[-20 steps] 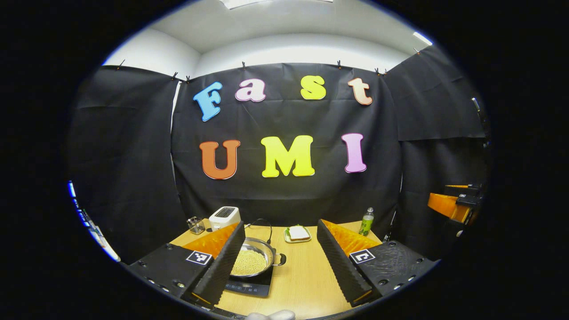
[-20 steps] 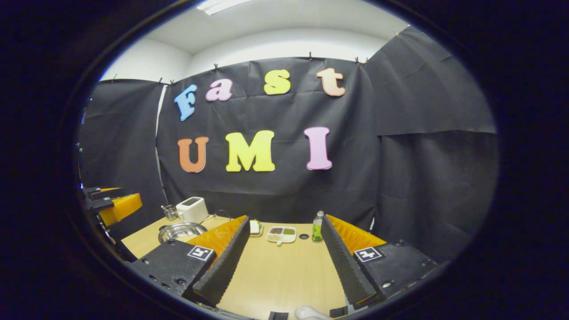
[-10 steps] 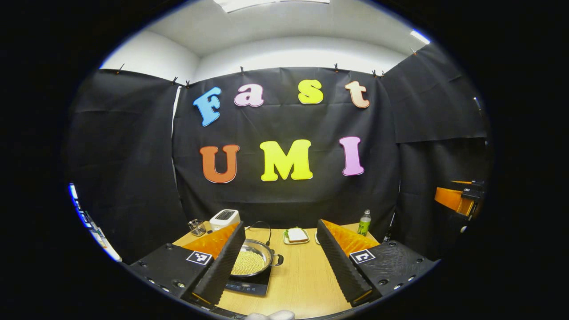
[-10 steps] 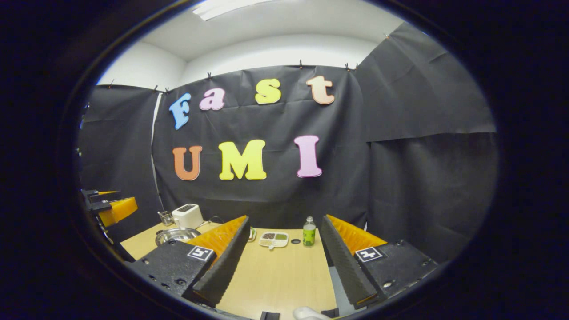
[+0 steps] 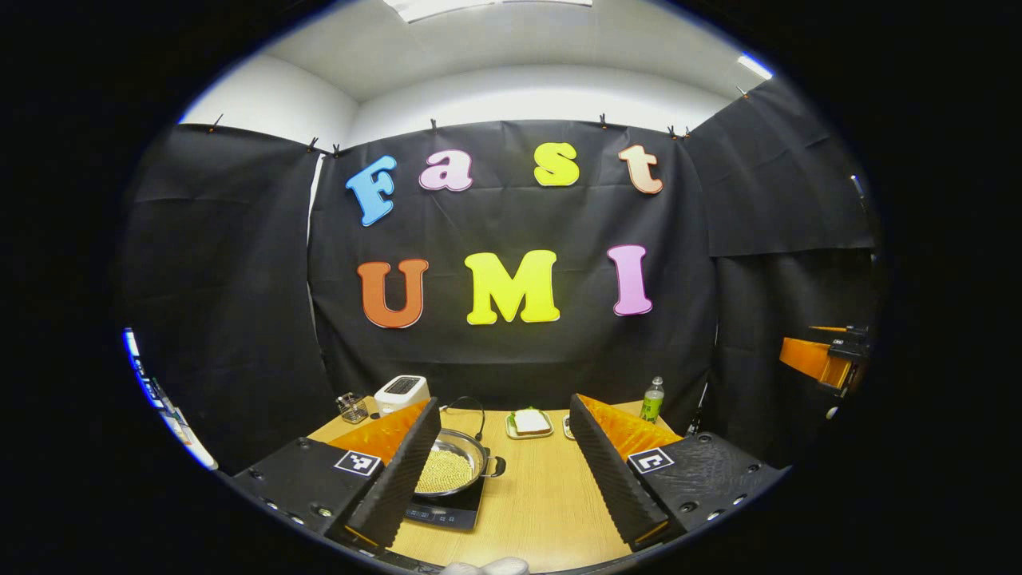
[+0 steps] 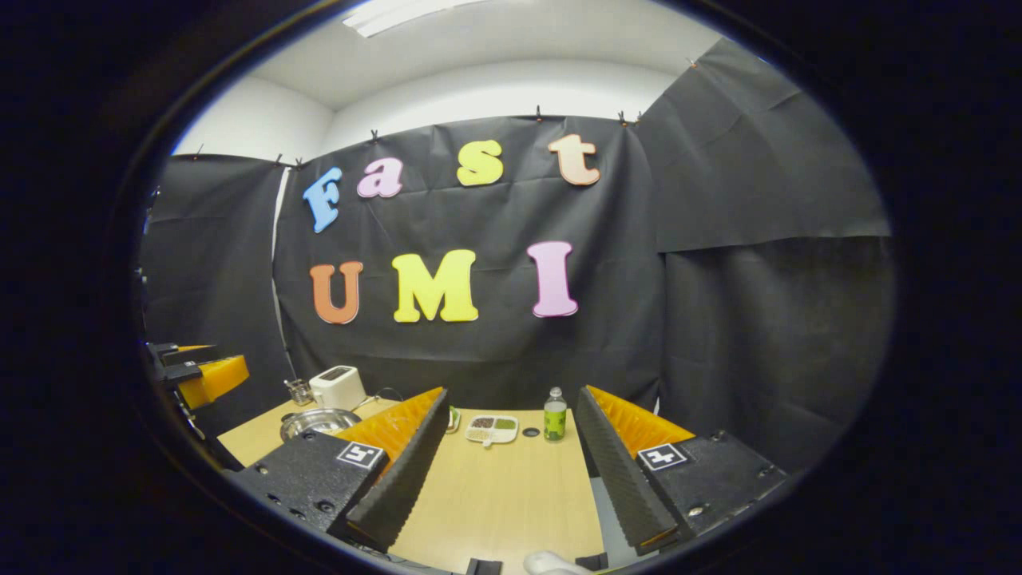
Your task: First push the handle of the pot to place it horizontally, then grasp the pot with both hands and set it on the induction cooktop.
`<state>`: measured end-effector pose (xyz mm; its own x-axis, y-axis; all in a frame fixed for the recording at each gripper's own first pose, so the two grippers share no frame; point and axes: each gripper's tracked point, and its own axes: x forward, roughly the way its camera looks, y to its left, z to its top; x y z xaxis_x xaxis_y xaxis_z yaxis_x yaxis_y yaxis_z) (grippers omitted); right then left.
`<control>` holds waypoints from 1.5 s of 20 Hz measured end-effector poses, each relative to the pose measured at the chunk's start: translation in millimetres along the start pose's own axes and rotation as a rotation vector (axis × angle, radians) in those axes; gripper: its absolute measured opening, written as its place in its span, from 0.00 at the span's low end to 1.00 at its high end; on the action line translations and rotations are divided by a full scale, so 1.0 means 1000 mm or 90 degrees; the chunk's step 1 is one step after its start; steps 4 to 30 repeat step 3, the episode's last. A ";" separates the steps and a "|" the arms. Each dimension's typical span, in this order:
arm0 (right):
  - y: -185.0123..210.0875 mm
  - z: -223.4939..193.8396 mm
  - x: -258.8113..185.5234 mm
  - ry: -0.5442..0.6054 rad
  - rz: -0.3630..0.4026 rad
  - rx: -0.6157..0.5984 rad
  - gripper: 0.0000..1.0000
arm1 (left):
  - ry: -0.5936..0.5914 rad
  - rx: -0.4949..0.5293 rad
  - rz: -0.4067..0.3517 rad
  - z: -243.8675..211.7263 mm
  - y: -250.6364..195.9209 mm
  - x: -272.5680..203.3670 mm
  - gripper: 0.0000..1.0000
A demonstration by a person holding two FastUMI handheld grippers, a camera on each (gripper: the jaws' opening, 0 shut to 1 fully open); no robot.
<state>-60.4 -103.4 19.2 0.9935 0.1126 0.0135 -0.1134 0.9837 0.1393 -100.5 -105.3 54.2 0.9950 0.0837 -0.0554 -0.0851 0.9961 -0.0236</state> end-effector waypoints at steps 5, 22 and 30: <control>0.000 -0.002 0.002 0.002 -0.001 0.000 1.00 | 0.000 0.002 0.000 -0.002 0.000 0.000 0.97; 0.000 -0.002 0.002 0.002 -0.001 0.000 1.00 | 0.000 0.002 0.000 -0.002 0.000 0.000 0.97; 0.000 -0.002 0.002 0.002 -0.001 0.000 1.00 | 0.000 0.002 0.000 -0.002 0.000 0.000 0.97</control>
